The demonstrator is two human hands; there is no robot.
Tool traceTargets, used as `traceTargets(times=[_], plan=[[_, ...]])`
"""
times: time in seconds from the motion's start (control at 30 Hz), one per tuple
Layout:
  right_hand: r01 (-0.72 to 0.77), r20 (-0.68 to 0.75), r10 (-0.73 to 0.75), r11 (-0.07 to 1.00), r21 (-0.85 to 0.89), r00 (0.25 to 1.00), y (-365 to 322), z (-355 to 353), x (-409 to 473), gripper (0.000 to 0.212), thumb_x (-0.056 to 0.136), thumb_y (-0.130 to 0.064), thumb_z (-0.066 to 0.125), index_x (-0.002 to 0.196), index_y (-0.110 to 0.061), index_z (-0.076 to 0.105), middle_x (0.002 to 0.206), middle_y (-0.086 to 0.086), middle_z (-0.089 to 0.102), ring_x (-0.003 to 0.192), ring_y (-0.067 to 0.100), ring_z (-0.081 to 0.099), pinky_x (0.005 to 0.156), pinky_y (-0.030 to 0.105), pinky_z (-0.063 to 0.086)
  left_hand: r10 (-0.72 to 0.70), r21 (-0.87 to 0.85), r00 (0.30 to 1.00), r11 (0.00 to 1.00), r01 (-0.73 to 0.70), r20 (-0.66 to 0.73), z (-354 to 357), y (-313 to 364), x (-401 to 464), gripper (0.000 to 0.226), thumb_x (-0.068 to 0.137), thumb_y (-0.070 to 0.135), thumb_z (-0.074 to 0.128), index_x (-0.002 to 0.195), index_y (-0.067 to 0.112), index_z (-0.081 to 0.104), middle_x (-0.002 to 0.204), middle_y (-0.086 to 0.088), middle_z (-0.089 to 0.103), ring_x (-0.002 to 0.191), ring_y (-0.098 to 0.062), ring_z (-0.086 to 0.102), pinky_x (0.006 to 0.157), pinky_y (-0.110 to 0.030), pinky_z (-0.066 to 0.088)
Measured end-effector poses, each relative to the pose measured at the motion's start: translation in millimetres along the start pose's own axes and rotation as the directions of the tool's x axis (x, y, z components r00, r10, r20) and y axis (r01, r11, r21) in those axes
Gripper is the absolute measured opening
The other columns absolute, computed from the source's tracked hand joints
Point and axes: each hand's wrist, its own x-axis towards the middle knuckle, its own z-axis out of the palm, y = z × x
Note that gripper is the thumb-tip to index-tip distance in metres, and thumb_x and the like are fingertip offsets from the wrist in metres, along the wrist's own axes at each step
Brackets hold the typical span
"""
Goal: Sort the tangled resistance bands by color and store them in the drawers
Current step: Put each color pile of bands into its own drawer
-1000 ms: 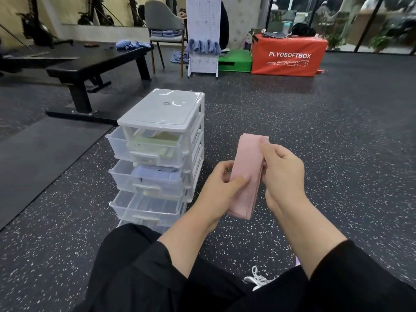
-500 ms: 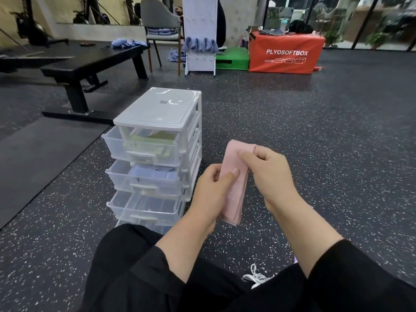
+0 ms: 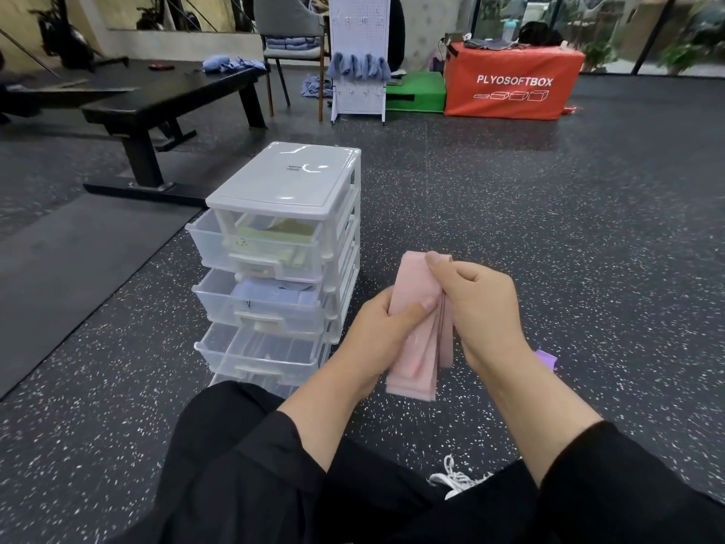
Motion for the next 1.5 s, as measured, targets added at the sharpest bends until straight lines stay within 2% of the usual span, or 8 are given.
traceTargets(times=[0.2, 0.3, 0.4, 0.63, 0.77, 1.13, 1.3, 1.5], plan=[[0.063, 0.101, -0.032, 0.945, -0.320, 0.994, 15.8, -3.8, 0.8, 0.046, 0.101, -0.037, 0.056, 0.060, -0.016, 0.048, 0.056, -0.002, 0.045, 0.055, 0.012, 0.038, 0.055, 0.030, 0.031, -0.118, -0.148, 0.992, 0.983, 0.109, -0.054, 8.2, -14.9, 2.1, 0.024, 0.100, 0.032, 0.064, 0.116, 0.015, 0.070, 0.106, -0.011, 0.078, 0.099, -0.029, 0.074, 0.093, -0.053, 0.059], [-0.107, 0.091, 0.128, 0.973, -0.204, 0.988, 31.8, -0.1, -7.6, 0.015, 0.098, -0.038, 0.061, 0.108, -0.027, 0.062, 0.096, -0.012, 0.073, 0.086, 0.002, 0.069, 0.080, 0.031, 0.055, -0.158, -0.199, 0.979, 0.971, 0.131, -0.127, 6.0, -21.6, 5.0, 0.027, 0.099, 0.034, 0.065, 0.117, 0.015, 0.070, 0.107, -0.011, 0.078, 0.103, -0.032, 0.074, 0.092, -0.052, 0.060], [-0.336, 0.082, 0.338, 0.941, -0.032, 0.938, 45.4, 4.8, -16.9, 0.039, 0.093, -0.042, 0.068, 0.126, -0.025, 0.056, 0.110, -0.007, 0.072, 0.098, 0.009, 0.072, 0.090, 0.038, 0.057, -0.189, -0.254, 0.964, 0.957, 0.139, -0.184, 3.6, -26.3, 6.8, 0.023, 0.102, 0.027, 0.061, 0.121, 0.015, 0.067, 0.109, -0.011, 0.078, 0.103, -0.029, 0.075, 0.089, -0.046, 0.061], [-0.454, 0.391, 0.424, 0.891, -0.017, 0.817, 68.7, 19.9, -22.3, 0.021, 0.099, -0.020, 0.061, 0.113, -0.007, 0.070, 0.106, 0.016, 0.076, 0.105, 0.038, 0.071, 0.087, 0.049, 0.058, -0.285, -0.304, 0.905, 0.934, 0.187, -0.316, -10.1, -42.9, 5.6, 0.014, 0.100, 0.025, 0.062, 0.114, 0.024, 0.065, 0.101, -0.002, 0.077, 0.078, -0.014, 0.077, 0.059, -0.038, 0.063], [-0.380, 0.430, 0.414, 0.910, -0.168, 0.802, 74.5, 36.8, -17.5, 0.015, 0.092, -0.016, 0.069, 0.106, -0.014, 0.073, 0.103, 0.014, 0.077, 0.097, 0.034, 0.074, 0.088, 0.053, 0.058, -0.352, -0.440, 0.869, 0.880, 0.180, -0.348, -24.4, -50.3, 6.6, 0.017, 0.100, 0.024, 0.063, 0.116, 0.020, 0.065, 0.104, -0.008, 0.078, 0.091, -0.026, 0.077, 0.078, -0.048, 0.064], [-0.455, 0.451, 0.508, 0.860, -0.229, 0.734, 86.1, 103.4, 12.1, 0.033, 0.090, -0.005, 0.071, 0.121, -0.015, 0.064, 0.098, 0.010, 0.075, 0.077, 0.021, 0.074, 0.065, 0.035, 0.057, -0.486, -0.600, 0.697, 0.794, 0.099, -0.527, -88.8, -69.5, -0.8, 0.015, 0.103, 0.017, 0.054, 0.113, 0.014, 0.065, 0.099, -0.007, 0.072, 0.087, -0.021, 0.067, 0.072, -0.033, 0.054], [-0.610, 0.516, 0.594, 0.776, -0.164, 0.617, 107.1, 136.1, 8.6, 0.037, 0.093, 0.002, 0.062, 0.127, -0.013, 0.060, 0.116, 0.023, 0.068, 0.091, 0.030, 0.066, 0.085, 0.049, 0.055, -0.557, -0.664, 0.576, 0.747, 0.034, -0.598, -121.5, -78.5, 0.9, 0.013, 0.102, 0.011, 0.052, 0.101, 0.014, 0.064, 0.090, -0.012, 0.067, 0.077, -0.025, 0.065, 0.074, -0.038, 0.053], [-0.687, 0.349, 0.663, 0.724, -0.069, 0.663, 128.8, 183.4, 9.4, 0.022, 0.091, 0.000, 0.068, 0.112, -0.005, 0.064, 0.097, 0.016, 0.071, 0.075, 0.021, 0.068, 0.069, 0.034, 0.056, -0.649, -0.716, 0.442, 0.697, 0.021, -0.619, -154.8, -75.4, 12.8, 0.027, 0.105, 0.007, 0.046, 0.130, 0.013, 0.053, 0.102, -0.015, 0.064, 0.079, -0.026, 0.064, 0.066, -0.037, 0.059]])
